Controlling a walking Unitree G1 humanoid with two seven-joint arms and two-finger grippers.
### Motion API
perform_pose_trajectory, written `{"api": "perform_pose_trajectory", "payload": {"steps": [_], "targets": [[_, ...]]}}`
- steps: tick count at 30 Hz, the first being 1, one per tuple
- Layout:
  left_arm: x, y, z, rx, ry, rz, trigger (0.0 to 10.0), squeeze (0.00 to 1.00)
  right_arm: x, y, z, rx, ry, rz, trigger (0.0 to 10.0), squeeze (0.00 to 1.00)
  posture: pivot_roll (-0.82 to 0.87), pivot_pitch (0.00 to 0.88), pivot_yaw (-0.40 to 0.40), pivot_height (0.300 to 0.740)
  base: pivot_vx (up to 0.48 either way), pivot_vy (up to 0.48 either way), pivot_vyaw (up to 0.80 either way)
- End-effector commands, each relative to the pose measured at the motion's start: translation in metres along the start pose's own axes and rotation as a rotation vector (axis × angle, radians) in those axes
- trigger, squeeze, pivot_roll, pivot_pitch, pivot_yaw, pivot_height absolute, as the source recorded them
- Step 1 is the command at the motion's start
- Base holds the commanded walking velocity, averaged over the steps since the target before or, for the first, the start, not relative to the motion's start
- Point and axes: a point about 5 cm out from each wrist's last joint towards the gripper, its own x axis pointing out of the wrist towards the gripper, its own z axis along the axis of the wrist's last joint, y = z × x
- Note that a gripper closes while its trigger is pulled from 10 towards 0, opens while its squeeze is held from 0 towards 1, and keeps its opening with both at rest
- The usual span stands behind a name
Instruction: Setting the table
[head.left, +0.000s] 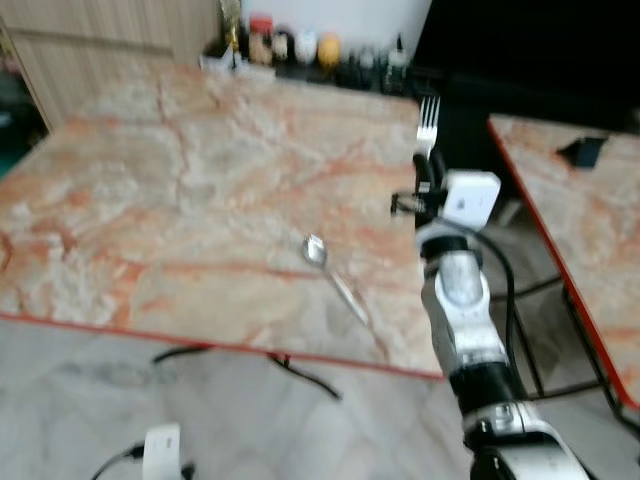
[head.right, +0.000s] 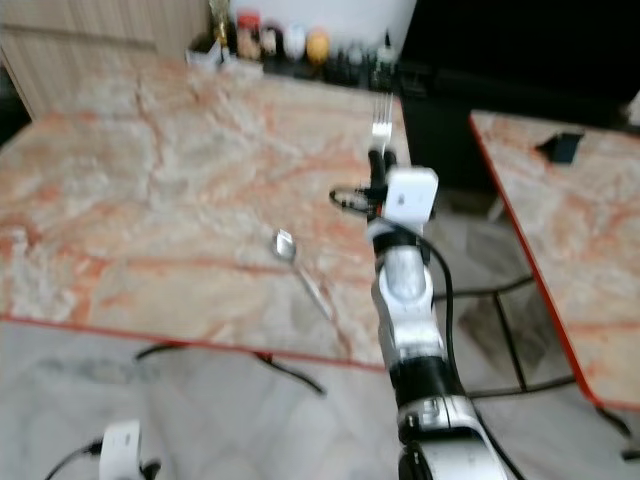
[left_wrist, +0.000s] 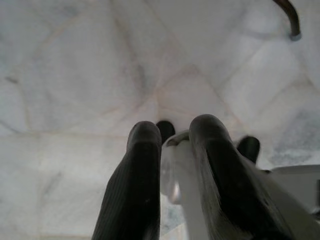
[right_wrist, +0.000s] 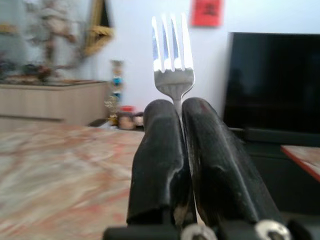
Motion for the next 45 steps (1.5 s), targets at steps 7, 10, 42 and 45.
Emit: {"api": "perform_pose_trajectory", "payload": {"steps": [7,10,42,45], "targets": [[-0.0004,-0.0052,-0.004,-0.001,0.019,-0.011,10.0,0.0,0.0016,-0.0079,0.0025,-0.015,-0.009,-0.015,10.0,0.0,0.03,0.0,-0.103,0.74,0.0,-0.26,0.0],[-0.0004,-0.0051,-0.0041,0.0,0.02,-0.01,10.0,0.0,0.0017,-0.0079,0.0023,-0.011,-0.007,-0.02,10.0,0.0,0.03,0.0,-0.102,0.74,0.0,-0.27,0.0],[-0.0009,0.0032,-0.0053,0.005,0.021,0.009,10.0,0.0,0.0016,-0.0121,-0.0002,-0.026,0.016,-0.033,10.0,0.0,0.02,0.0,-0.088,0.74,0.0,-0.339,0.0],[-0.0008,0.002,-0.0051,0.005,0.02,0.009,10.0,0.0,0.0025,-0.013,-0.0004,-0.017,0.022,-0.038,10.0,0.0,0.02,0.0,-0.088,0.74,0.0,-0.16,0.0]]}}
